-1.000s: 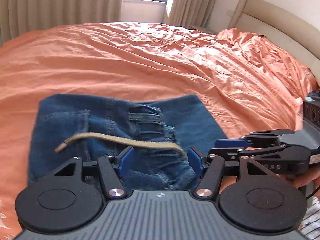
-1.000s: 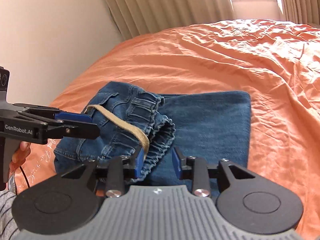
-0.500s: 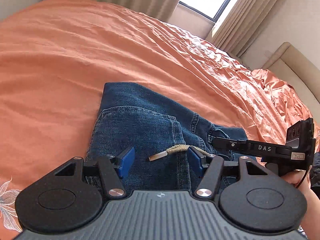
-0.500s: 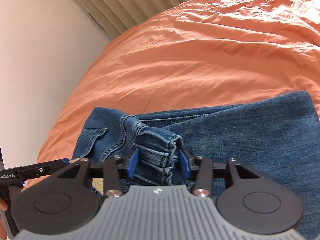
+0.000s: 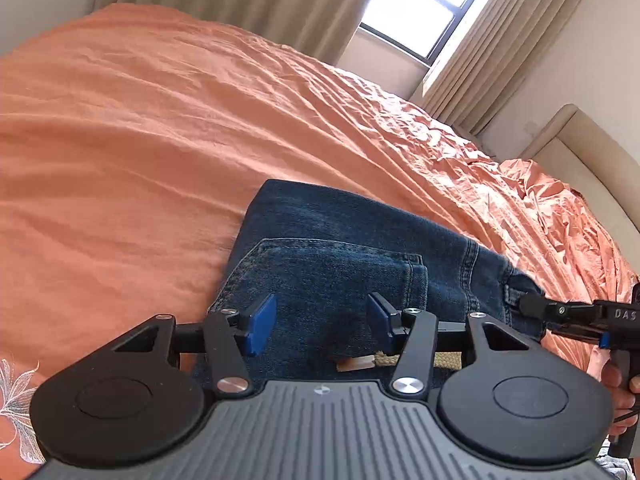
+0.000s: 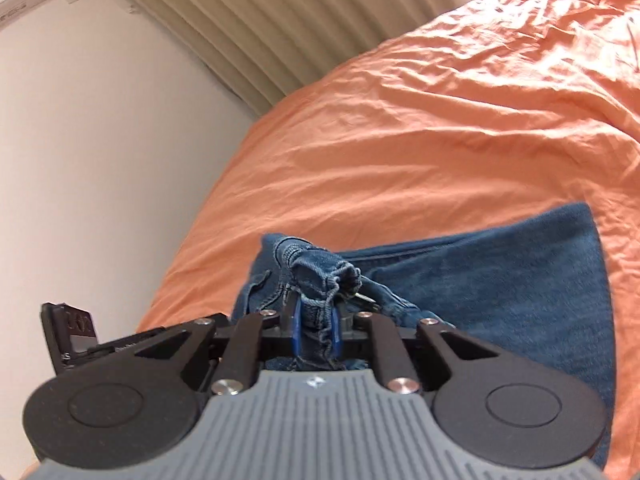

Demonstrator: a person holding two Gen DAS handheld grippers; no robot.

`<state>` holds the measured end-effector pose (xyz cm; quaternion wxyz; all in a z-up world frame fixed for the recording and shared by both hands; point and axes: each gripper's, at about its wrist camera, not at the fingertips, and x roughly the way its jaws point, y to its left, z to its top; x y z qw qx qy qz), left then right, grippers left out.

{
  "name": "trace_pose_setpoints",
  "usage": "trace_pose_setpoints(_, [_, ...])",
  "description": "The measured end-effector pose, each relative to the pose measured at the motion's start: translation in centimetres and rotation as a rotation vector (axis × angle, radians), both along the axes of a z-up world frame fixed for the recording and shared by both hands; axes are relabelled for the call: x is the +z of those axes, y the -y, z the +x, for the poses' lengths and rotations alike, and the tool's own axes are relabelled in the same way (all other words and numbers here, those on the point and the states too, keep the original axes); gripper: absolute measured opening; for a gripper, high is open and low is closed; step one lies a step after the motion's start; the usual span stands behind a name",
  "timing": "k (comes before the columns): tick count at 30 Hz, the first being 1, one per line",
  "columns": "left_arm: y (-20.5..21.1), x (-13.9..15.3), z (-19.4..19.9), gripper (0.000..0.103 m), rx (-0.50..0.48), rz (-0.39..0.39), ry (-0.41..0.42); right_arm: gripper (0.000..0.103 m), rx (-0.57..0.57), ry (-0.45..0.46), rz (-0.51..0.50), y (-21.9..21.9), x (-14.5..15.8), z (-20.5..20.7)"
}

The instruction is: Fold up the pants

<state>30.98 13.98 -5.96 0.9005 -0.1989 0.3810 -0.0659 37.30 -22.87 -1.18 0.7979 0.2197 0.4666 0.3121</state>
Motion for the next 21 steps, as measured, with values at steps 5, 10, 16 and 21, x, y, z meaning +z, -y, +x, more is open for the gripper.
trace_pose_setpoints(5, [0.4,-1.9,1.1,0.058,-0.006,0.051,-0.061,0.012,-0.066,-0.088,-0.036,0.7,-5.0,0.5])
trace_pose_setpoints(10, [0.9,-3.1,1.7,0.058,-0.028,0.076,-0.078,0.028,-0.078,-0.103,-0.026,1.1,-5.9,0.5])
trace_pose_setpoints(16, [0.5,-3.3,1.7,0.058,-0.031,0.047,-0.059,0.042,-0.085,-0.225,0.091,1.8,-9.0,1.8])
trace_pose_setpoints(21, [-0.1,-3.2,1.2,0.058,-0.007,0.004,-0.047,0.019,-0.139,-0.328,0.219,2.1,-11.2,1.9])
